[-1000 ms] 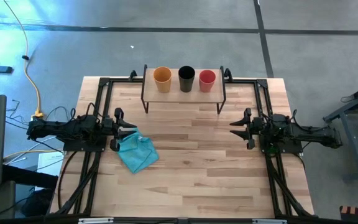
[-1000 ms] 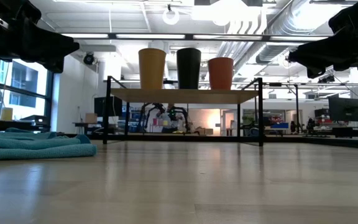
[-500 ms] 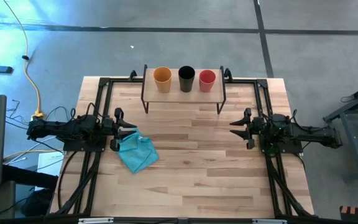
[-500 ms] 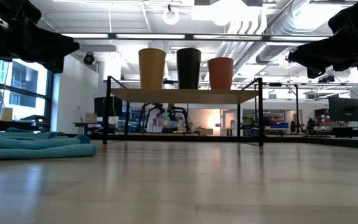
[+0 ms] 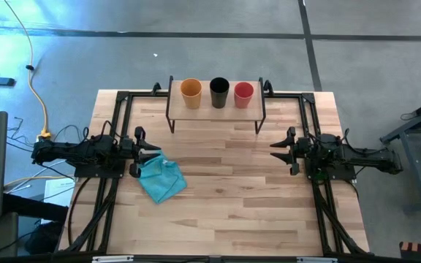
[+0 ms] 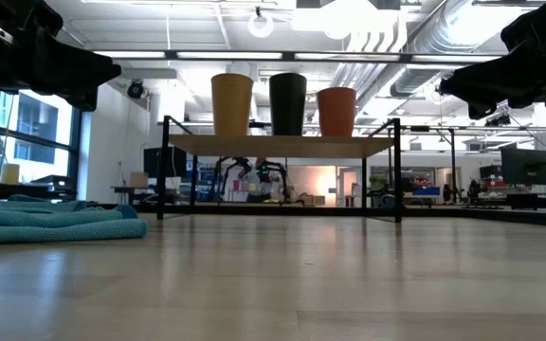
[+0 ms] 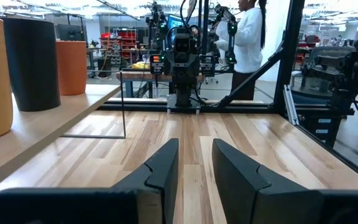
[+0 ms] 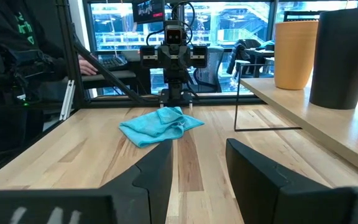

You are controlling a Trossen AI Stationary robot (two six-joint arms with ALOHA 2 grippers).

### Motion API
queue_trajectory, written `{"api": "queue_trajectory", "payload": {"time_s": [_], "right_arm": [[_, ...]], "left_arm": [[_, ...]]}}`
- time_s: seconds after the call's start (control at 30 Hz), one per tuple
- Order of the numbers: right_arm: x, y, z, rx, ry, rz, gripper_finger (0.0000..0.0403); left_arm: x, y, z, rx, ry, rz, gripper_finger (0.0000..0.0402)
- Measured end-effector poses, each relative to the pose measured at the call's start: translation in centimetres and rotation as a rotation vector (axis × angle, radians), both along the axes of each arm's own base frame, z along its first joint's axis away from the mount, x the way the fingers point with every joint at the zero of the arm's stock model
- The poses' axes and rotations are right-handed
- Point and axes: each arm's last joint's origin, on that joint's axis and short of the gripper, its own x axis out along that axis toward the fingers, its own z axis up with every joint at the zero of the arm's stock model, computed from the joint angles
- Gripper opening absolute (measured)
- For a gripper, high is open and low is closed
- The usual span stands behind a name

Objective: Stack small to large cups/mugs on shelf
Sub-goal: Return to Home Position

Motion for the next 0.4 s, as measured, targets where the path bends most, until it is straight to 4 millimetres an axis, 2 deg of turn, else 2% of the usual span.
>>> {"api": "queue_trajectory", "payload": {"time_s": [0.4], "right_arm": [[0.00, 0.02, 0.00, 0.000, 0.000, 0.007, 0.0142]], "left_arm": [[0.00, 0.00, 0.00, 0.000, 0.000, 0.000, 0.0088]]}}
